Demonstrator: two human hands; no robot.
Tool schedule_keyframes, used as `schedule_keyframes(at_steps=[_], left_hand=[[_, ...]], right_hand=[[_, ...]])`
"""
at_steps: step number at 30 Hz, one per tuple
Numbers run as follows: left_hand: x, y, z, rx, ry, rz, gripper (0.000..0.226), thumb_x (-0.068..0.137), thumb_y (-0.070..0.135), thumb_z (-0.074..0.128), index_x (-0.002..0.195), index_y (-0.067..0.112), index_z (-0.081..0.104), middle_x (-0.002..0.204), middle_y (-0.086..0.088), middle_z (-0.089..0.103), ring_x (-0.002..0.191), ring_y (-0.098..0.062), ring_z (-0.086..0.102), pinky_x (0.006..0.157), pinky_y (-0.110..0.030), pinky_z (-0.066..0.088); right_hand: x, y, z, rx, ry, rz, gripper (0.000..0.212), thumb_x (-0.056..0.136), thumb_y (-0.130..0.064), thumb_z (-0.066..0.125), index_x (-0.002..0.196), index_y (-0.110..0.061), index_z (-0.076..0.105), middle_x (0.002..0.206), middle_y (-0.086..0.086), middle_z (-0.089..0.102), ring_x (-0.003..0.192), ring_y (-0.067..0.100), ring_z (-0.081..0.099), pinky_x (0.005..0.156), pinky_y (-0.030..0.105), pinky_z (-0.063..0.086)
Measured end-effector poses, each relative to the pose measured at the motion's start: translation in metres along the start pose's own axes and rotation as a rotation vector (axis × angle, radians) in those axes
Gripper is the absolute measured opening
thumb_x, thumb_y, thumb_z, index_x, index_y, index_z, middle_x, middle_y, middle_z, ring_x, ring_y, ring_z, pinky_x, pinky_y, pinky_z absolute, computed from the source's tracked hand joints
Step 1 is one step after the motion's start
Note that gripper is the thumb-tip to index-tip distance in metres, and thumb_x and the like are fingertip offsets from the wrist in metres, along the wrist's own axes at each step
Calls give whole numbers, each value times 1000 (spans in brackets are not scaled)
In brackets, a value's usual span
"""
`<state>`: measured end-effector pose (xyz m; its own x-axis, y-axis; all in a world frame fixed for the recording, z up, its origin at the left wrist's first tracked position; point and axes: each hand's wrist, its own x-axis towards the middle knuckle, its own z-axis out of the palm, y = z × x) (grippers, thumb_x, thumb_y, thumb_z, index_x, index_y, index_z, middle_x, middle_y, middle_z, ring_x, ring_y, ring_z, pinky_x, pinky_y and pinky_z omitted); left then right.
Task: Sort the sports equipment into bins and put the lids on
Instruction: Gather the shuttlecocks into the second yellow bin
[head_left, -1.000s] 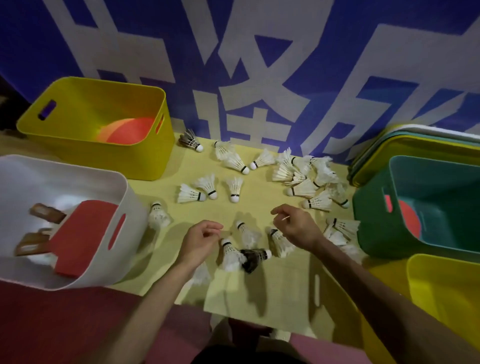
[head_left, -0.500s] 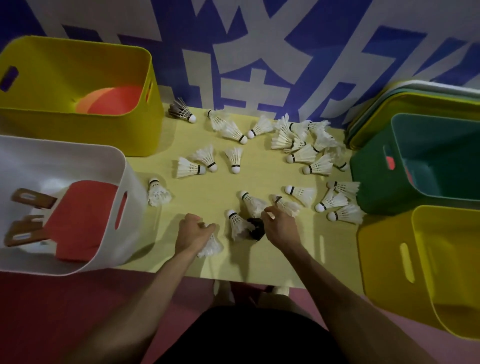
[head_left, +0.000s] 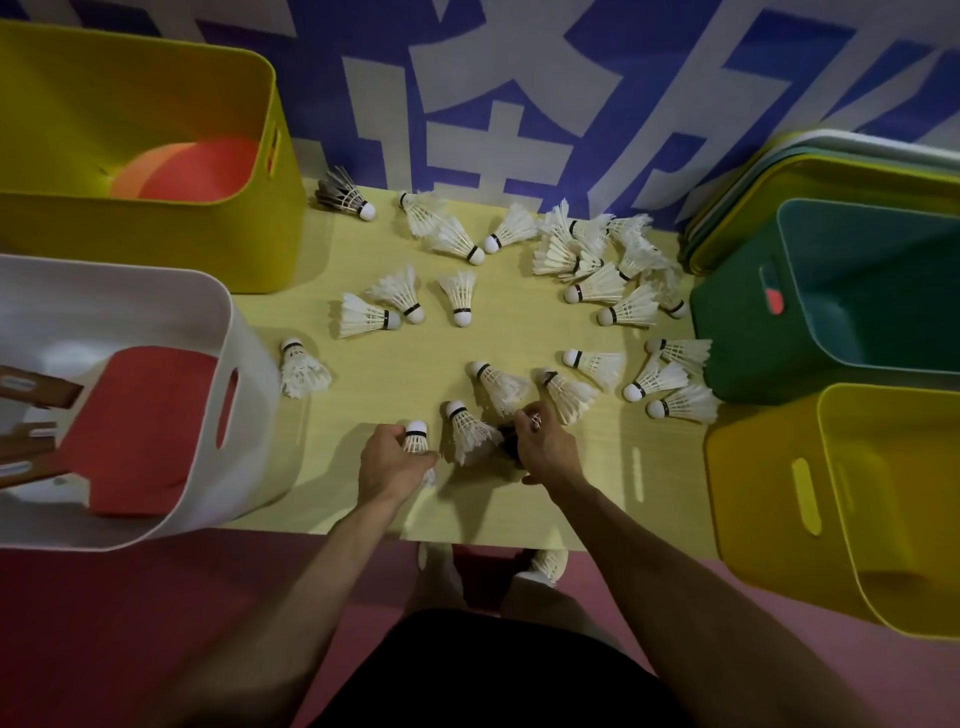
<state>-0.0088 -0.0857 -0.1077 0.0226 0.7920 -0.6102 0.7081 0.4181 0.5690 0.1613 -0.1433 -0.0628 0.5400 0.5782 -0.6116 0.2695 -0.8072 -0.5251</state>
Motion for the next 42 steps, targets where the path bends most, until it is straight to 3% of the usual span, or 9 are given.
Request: schedule_keyframes(at_steps=[5,10,14,22,24,27,30,38,42], left_hand=[[-8,16,-17,-122,60,95,24,74,29,78,81,9,67,72,-4,63,65,-20,57,48,-25,35],[-11,37,-33,-232,85,136,31,73,32,80,91,16,60,85,-2,65,76,-19,61,61,-27,42],[-13,55,-38,-279,63,156,30,75,32,78,96,17,64,89,-1,66,80,-17,61,65,-27,43],[-31,90,-41,-432,14,221,16,83,32,71,74,28,59,76,9,58,74,-11,54,70,-27,43],[-37,102,-37,-499,-4,236,13,83,34,71,86,22,65,84,3,63,77,-12,57,70,-26,44],[-52,123,-24,-632,-40,220,38,79,37,75,108,16,62,105,-1,68,94,-15,64,88,-32,51],[-72,148,-3,-717,-84,229,48,72,41,78,112,18,63,110,-5,69,103,-19,65,98,-41,49],[-153,229,80,-787,-190,336,29,88,18,65,115,8,61,86,-1,70,77,-14,63,76,-31,47],[-189,264,140,-646,-241,397,37,89,22,63,124,10,57,107,-4,70,97,-16,66,88,-36,52]], right_hand=[[3,1,0,46,64,-37,30,91,-35,56,114,-22,44,109,6,61,95,30,62,79,51,56],[3,-3,-11,78,57,-108,32,82,-25,62,106,-26,41,102,7,63,93,31,63,78,52,56],[5,-6,-25,80,14,-144,50,80,-29,67,120,-22,38,103,10,64,91,30,64,79,52,55],[5,-27,-70,106,-43,-318,55,83,-32,69,129,-16,42,103,1,64,88,22,62,78,37,49],[4,-35,-87,157,-50,-331,54,82,-33,69,129,-21,45,107,1,66,92,21,65,83,39,52],[0,-41,-118,280,-49,-367,50,82,-30,69,127,-22,47,108,1,64,93,20,66,88,46,54],[-11,-41,-160,346,-37,-429,47,86,-27,66,128,-22,46,110,3,64,96,19,65,87,42,54],[-23,33,-278,572,-17,-465,36,87,-21,66,120,-18,52,102,5,67,87,14,68,84,30,55],[-20,87,-333,665,0,-428,30,89,-15,63,119,-10,57,100,8,68,86,16,66,82,33,54]])
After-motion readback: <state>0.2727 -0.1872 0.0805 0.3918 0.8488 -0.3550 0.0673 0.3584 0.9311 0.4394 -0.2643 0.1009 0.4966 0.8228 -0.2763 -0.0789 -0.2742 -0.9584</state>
